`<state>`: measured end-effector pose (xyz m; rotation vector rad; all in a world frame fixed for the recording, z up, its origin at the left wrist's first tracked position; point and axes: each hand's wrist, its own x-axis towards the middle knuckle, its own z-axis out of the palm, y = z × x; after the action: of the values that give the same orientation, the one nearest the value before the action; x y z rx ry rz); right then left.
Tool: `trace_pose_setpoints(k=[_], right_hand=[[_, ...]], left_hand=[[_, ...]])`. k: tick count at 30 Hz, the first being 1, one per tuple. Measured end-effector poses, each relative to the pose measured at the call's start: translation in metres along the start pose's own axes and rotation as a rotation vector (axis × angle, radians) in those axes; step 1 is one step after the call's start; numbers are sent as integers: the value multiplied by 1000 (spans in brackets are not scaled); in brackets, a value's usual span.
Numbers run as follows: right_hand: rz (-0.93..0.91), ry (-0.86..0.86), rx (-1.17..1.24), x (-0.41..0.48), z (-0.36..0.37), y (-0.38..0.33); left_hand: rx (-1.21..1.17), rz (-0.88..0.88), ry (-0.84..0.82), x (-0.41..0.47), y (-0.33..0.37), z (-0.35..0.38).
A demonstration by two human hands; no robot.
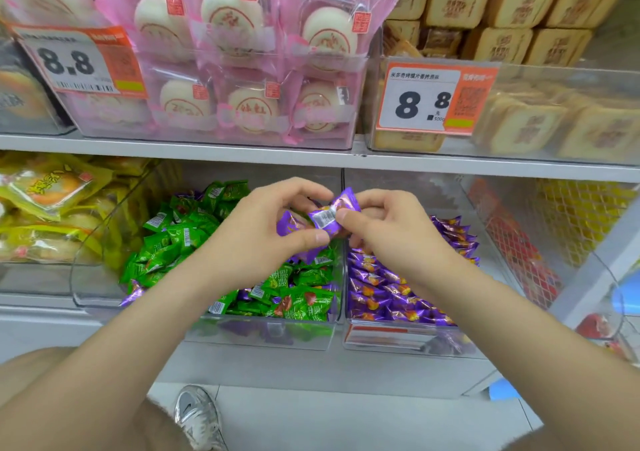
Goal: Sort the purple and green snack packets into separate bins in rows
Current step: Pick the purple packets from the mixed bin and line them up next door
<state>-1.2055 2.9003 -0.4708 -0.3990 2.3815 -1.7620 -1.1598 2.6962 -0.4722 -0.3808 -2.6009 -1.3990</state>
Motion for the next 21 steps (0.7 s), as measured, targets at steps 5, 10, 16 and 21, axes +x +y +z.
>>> trace_pose_setpoints(k=[5, 10, 16, 21], right_hand=[[239, -46, 280, -14, -22, -11], [316, -149, 302, -33, -49, -7], [68, -113, -60, -54, -90, 5], [-215, -42, -399, -61, -118, 28]], left_hand=[[167, 193, 63, -10, 20, 18], [205, 245, 101, -5, 28, 33], [-48, 131, 66, 0, 47, 68], [-137, 87, -31, 8, 54, 93]])
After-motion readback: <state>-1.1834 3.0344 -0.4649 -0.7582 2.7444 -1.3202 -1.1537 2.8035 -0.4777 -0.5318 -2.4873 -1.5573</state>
